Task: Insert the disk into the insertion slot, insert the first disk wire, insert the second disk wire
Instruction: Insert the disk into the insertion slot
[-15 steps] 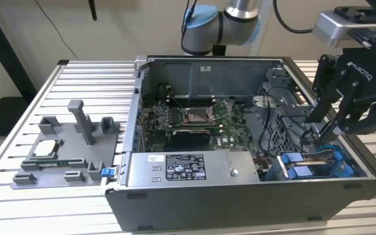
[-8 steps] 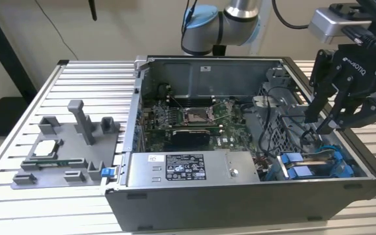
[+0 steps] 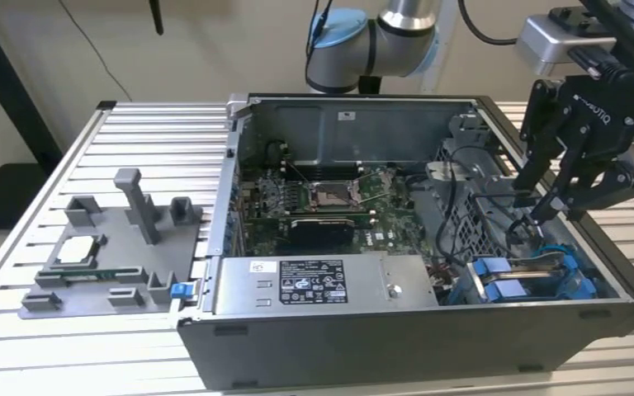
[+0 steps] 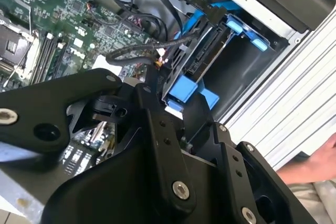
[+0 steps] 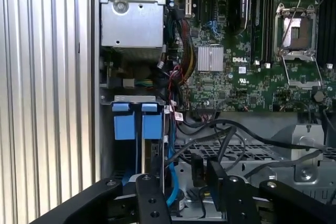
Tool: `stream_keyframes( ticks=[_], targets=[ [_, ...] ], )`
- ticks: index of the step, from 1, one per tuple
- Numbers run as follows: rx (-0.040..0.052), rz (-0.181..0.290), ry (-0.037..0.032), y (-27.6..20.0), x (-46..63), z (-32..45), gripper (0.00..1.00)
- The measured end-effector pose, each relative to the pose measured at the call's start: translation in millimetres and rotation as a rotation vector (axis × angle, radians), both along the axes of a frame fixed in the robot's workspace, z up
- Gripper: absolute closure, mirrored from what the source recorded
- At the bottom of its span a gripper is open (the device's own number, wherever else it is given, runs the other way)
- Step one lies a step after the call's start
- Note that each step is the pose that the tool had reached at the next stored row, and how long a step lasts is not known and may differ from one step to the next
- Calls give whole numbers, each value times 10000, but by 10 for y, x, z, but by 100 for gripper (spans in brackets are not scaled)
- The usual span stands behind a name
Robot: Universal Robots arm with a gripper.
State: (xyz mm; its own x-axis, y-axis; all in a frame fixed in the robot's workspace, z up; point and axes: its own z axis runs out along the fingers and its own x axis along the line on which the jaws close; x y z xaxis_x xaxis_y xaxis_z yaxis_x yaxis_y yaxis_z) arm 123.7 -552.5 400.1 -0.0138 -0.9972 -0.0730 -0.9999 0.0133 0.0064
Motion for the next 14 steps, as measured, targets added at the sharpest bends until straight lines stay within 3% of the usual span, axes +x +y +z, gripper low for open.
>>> stream_keyframes(
  ticks=[4, 6, 7, 14],
  targets=[
    [28, 6, -46, 2, 0, -31, 0],
    [85, 6, -66, 4, 1, -36, 0],
    [128, 6, -74, 6, 1, -38, 100],
    [415, 5, -140, 31, 0, -42, 100]
  ],
)
